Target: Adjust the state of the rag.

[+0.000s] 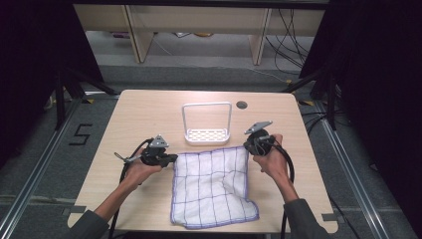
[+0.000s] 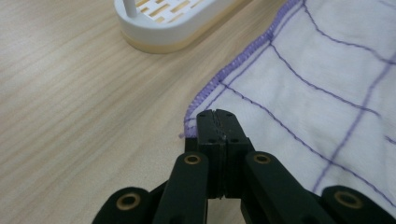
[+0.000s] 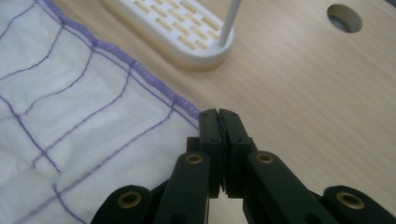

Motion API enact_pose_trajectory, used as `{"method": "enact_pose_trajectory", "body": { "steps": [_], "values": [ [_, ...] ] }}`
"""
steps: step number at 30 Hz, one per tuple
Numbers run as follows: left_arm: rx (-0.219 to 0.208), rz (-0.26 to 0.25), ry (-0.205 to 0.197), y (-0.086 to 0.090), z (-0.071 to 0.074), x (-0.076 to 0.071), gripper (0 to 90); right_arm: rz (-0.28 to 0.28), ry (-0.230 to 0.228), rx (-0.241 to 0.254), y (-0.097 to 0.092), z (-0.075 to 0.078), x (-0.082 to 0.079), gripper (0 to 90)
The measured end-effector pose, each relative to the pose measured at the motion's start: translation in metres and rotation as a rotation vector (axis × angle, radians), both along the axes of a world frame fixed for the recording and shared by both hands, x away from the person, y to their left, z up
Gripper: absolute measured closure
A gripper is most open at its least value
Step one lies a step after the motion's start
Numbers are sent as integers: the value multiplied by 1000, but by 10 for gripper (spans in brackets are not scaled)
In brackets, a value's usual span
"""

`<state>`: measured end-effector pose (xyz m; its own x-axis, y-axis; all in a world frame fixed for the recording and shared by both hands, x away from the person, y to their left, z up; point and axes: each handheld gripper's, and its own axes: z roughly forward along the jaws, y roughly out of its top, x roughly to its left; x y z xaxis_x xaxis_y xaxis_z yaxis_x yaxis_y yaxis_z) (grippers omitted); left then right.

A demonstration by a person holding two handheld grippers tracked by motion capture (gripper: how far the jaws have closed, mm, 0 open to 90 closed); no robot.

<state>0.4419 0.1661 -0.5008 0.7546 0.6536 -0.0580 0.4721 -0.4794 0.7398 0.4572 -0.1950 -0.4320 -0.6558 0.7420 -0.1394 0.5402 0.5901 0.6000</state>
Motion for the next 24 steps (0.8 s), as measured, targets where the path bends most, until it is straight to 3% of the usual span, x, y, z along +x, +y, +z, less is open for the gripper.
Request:
{"method": "enact_pose_trajectory", "body": {
  "steps": [2,3,6,9,13,15,16,21,23,24],
  "values": [
    [-2,0,3,0,-1,0,889,0,-6,-11,4,-2,11,893],
    [1,-2,6,-1,-1,0,888,5,19,-22,6,-5,15,893],
    [0,4,11,1,-3,3,853,0,34,-60,11,-17,23,892],
    [-19,39,20,4,-3,6,697,-7,54,-60,13,-29,26,891],
    [-46,87,10,7,-1,13,597,-22,47,-44,8,-38,26,888],
    [-20,96,12,6,-1,16,551,-17,33,-33,4,-40,27,887],
    [-20,96,12,6,-1,16,546,-17,33,-33,4,-40,27,887],
    [61,75,33,-12,-8,20,552,-32,33,-13,4,-44,26,881],
    [63,67,30,-14,-9,20,592,-41,38,2,5,-45,25,879],
    [57,67,32,-16,-10,19,630,-30,16,-9,4,-46,26,878]
  ]
}}
